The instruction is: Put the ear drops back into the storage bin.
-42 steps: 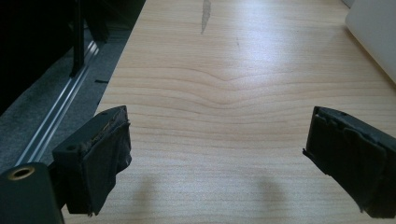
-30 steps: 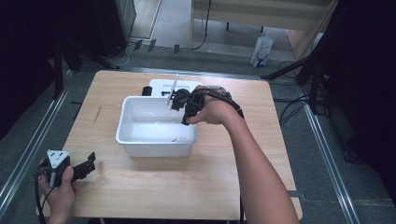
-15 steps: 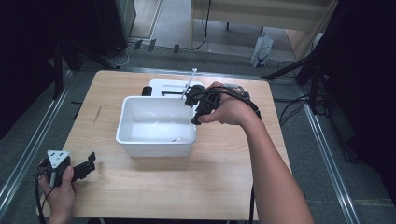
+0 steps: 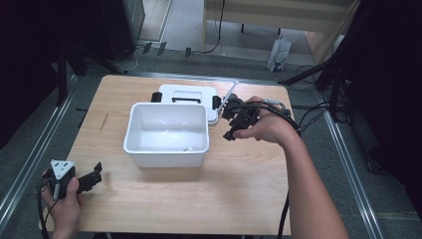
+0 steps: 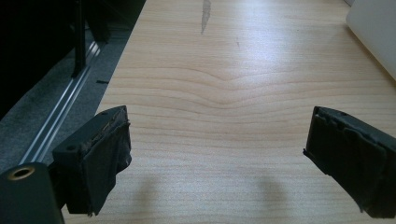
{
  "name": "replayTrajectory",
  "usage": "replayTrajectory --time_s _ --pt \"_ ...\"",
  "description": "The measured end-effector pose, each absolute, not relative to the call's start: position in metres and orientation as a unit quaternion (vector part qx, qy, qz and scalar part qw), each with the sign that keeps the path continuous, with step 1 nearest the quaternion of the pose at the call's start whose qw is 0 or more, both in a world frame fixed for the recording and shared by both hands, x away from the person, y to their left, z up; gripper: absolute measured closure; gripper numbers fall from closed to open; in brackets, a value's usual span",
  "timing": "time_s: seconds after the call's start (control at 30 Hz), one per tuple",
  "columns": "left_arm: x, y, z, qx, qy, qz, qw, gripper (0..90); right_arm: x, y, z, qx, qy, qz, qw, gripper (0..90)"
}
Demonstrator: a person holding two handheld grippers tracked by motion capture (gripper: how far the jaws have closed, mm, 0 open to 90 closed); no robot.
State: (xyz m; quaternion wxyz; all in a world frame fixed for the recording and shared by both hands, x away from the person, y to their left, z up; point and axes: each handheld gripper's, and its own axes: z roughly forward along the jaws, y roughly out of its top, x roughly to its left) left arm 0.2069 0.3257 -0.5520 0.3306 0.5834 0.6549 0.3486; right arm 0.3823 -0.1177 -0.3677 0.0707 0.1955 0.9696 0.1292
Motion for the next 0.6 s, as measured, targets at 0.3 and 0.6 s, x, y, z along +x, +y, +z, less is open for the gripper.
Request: replayTrajectory --time_s 0.3,0.6 --pt "0.207 0.325 -0.552 0.586 0.654 0.349 0.328 7.5 0.376 -0.156 -0.384 0.233 0.961 0.133 0.065 46.0" --pt "0.207 0.325 -0.552 0.583 0.653 0.352 0.33 7.5 0.367 -0.197 -0.408 0.268 0.951 0.144 0.054 43.9"
